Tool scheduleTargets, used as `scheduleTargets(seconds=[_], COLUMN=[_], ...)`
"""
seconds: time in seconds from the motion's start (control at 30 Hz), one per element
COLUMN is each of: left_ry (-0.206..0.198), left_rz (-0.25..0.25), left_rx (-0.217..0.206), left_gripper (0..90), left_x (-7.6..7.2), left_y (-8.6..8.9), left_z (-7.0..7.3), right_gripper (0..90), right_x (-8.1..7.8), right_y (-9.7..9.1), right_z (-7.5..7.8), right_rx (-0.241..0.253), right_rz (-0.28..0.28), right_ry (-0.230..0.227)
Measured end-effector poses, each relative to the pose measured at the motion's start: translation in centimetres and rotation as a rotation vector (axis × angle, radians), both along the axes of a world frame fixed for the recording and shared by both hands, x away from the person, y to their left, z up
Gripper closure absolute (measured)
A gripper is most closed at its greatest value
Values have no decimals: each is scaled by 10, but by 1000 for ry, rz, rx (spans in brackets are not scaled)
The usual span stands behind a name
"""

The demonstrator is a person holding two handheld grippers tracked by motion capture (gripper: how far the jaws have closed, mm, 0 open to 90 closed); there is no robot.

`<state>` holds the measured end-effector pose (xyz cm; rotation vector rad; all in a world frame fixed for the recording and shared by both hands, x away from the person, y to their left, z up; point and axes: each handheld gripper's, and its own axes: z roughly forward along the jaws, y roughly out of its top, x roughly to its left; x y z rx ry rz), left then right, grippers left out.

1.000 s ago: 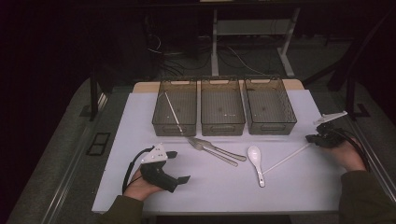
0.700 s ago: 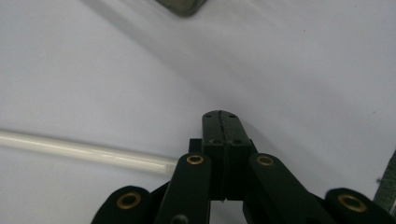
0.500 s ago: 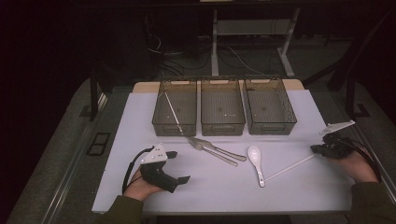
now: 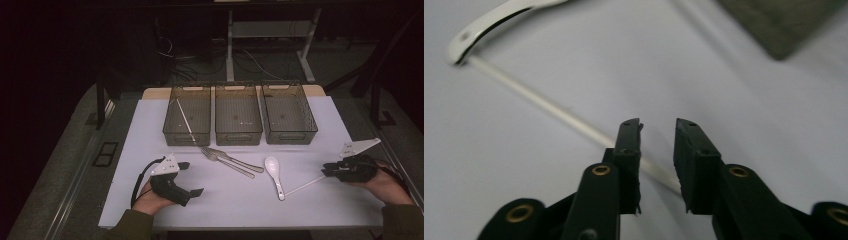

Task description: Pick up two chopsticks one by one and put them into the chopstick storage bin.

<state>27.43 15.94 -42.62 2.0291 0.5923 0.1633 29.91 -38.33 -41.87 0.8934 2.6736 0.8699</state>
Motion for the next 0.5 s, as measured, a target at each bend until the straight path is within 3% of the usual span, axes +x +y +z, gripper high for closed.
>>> scheduleTargets(seconds=[0.1,0.27,0.5], left_ry=[-5,-2,-8], left_rz=[-4,-1,-5], left_rx=[2,4,9], left_gripper=[0,0,0], left_x=[0,0,0], left_y=[0,0,0], left_z=[0,0,0], right_gripper=[637,638,683], right_x=[-5,-5,-2], right_y=[11,19,15], right_z=[-6,-16,-17], right_rx=[-40,-87,-49], right_rz=[73,118,121], right_ry=[0,-9,0])
